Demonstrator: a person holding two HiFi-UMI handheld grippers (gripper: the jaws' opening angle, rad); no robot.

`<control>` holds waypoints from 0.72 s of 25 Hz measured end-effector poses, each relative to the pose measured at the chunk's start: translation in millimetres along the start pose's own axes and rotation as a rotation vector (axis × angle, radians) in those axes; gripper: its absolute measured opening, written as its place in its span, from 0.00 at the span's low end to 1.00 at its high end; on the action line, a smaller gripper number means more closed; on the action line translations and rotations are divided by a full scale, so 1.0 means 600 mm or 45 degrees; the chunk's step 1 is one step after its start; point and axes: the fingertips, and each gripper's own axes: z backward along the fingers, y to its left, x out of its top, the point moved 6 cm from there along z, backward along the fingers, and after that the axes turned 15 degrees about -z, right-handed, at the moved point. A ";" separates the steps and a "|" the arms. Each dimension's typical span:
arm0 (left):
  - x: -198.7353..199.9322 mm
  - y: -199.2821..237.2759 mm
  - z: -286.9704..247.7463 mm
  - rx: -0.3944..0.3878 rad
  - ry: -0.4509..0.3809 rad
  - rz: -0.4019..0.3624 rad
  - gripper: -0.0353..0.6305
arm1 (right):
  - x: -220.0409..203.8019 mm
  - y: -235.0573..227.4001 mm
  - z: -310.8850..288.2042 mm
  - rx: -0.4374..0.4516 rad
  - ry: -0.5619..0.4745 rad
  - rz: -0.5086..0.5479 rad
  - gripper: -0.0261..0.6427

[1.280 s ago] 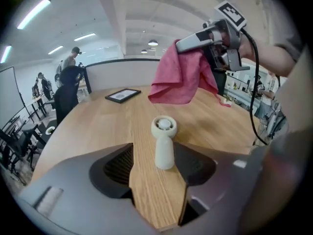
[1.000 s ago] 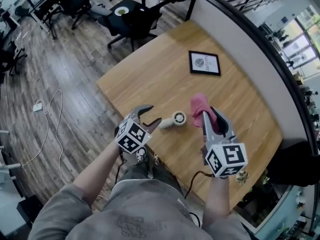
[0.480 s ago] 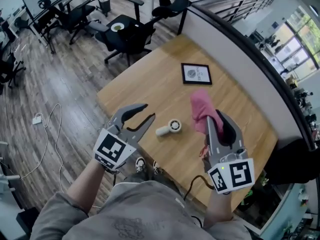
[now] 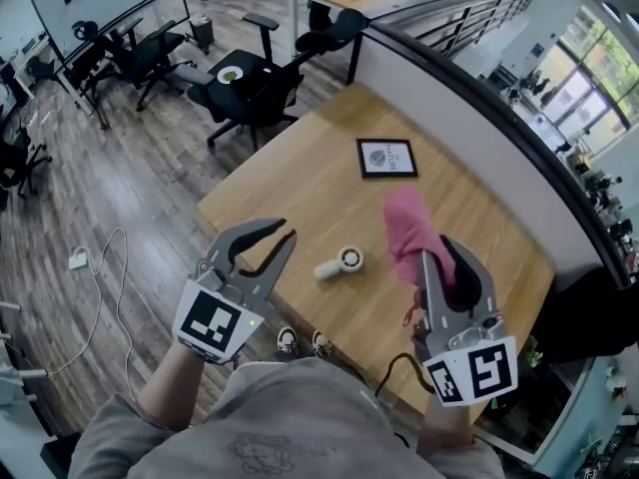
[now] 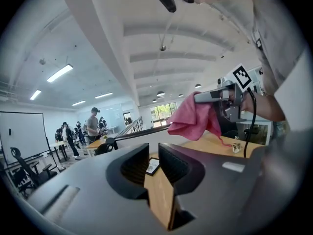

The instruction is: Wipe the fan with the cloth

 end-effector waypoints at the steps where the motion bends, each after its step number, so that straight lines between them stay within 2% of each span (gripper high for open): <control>1: 0.003 0.000 0.003 -0.003 0.003 0.014 0.14 | -0.001 0.001 0.004 -0.006 0.008 0.002 0.14; 10: 0.002 0.000 0.027 0.034 0.017 0.009 0.07 | -0.043 0.013 0.019 -0.016 0.110 -0.037 0.14; 18: 0.002 0.002 0.030 0.040 0.022 0.022 0.06 | -0.046 0.018 0.018 -0.014 0.119 -0.055 0.14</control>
